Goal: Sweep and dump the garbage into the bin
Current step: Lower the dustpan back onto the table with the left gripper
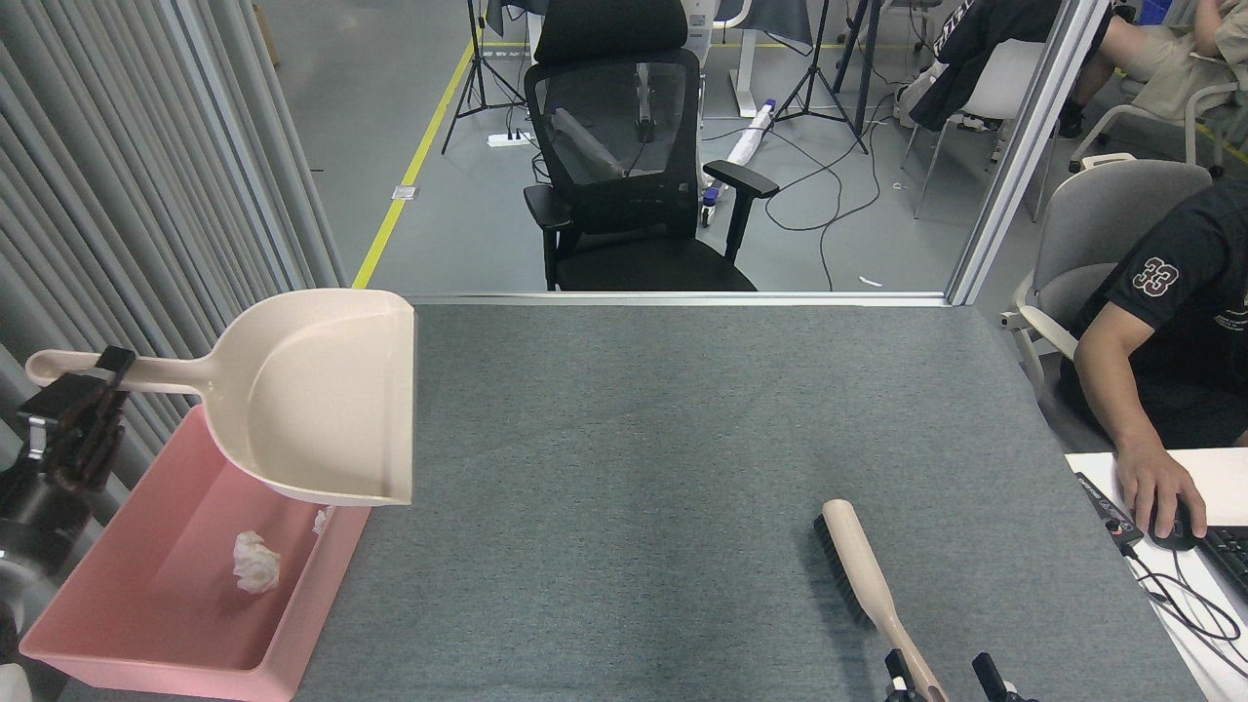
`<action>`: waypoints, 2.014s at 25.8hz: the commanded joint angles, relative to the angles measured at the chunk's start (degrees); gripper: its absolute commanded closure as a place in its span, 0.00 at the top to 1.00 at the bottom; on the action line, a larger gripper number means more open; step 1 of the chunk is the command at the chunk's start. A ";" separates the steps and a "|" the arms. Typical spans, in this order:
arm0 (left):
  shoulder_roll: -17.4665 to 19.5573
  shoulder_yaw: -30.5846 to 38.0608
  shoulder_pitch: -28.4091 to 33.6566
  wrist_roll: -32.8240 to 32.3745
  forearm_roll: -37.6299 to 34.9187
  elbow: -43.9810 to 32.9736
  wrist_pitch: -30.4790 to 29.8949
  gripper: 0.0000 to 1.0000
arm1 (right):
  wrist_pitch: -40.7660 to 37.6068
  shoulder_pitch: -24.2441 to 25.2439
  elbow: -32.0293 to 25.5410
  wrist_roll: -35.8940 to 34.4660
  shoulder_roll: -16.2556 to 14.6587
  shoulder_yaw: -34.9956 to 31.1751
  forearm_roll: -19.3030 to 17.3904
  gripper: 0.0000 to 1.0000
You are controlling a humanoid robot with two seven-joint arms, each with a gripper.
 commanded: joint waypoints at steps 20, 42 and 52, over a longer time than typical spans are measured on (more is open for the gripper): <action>-29.42 -12.08 6.50 5.51 -26.70 6.72 -8.34 0.21 | -0.12 0.18 0.15 -0.21 1.08 -0.14 -0.09 0.96; -29.95 -11.73 1.22 8.06 -26.35 23.07 -15.81 0.51 | -0.56 0.44 0.06 -0.21 1.17 -1.63 -0.09 0.96; -29.16 -11.90 2.01 7.62 -28.02 22.80 -15.46 0.98 | -0.39 0.44 0.06 -0.03 1.17 -1.63 -0.17 0.96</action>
